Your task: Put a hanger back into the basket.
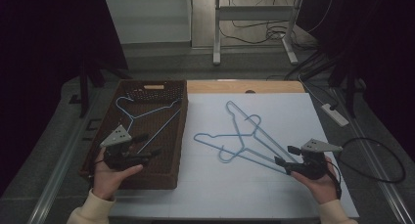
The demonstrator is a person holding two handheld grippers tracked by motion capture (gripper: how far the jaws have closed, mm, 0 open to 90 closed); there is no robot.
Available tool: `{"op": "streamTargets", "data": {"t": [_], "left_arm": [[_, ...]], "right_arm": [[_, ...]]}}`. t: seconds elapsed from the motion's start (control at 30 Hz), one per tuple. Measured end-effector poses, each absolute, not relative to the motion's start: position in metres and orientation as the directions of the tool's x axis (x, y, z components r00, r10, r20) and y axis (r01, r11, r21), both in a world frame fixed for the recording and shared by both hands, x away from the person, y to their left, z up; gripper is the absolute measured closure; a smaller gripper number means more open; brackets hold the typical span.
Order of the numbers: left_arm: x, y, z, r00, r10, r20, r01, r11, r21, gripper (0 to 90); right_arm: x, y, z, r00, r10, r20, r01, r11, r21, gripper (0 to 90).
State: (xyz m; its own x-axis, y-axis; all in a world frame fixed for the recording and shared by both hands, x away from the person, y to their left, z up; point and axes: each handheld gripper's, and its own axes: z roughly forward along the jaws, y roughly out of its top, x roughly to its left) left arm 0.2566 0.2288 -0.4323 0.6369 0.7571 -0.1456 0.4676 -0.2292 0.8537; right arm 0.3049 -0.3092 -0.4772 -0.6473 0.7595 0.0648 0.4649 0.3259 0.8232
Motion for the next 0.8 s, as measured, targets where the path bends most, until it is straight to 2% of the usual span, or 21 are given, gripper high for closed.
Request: {"op": "streamTargets", "data": {"t": [0.8], "left_arm": [[0.255, 0.22, -0.435, 0.658, 0.739, -0.145, 0.467, -0.249, 0.849, 29.4]], "right_arm": [[0.321, -0.28, -0.469, -0.666, 0.743, -0.059, 0.449, 0.464, 0.764, 30.5]]}}
